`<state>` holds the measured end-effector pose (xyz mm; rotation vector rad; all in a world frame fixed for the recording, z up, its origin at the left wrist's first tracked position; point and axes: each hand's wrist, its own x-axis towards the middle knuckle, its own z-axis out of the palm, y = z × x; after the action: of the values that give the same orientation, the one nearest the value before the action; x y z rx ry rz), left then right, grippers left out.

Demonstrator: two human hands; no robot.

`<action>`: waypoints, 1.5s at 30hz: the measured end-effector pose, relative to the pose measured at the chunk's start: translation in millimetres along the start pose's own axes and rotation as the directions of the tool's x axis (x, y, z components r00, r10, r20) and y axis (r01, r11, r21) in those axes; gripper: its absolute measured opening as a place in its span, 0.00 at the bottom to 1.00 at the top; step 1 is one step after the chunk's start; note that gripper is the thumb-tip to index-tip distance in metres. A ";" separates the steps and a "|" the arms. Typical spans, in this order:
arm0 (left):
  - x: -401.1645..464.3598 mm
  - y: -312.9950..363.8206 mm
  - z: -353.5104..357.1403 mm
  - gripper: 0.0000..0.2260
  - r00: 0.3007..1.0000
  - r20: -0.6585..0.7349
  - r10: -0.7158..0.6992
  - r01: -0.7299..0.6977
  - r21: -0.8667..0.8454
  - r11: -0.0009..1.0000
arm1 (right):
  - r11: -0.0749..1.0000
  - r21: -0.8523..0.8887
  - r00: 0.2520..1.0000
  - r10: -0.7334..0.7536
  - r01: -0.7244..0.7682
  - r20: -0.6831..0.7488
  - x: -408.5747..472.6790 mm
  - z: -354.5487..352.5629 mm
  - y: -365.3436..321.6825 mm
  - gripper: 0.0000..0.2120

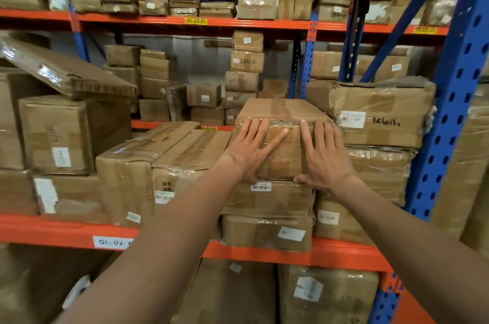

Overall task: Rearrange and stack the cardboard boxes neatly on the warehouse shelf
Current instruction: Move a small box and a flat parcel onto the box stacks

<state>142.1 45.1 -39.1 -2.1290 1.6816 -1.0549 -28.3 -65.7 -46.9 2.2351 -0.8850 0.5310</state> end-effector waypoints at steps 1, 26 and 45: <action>-1.2 -1.3 -4.1 0.64 1.000 0.024 0.015 -0.015 -0.019 1.000 | 1.000 -0.012 1.000 -0.003 0.003 0.002 -1.3 -3.6 -0.5 0.68; -111.7 -322.1 101.2 0.49 0.698 0.035 -0.715 0.713 -0.135 0.689 | 0.956 0.207 0.958 -0.154 0.206 -0.243 162.8 -91.9 -234.0 0.41; -163.1 -460.6 169.7 0.15 0.650 0.023 -0.760 0.391 -0.867 0.309 | 0.296 0.931 0.970 -0.052 -0.214 0.239 307.2 -123.5 -424.7 0.54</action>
<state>585.8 298.0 43.2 -3.6383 1.7767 -0.9879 471.9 117.9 31.4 3.4452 -0.8987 1.1018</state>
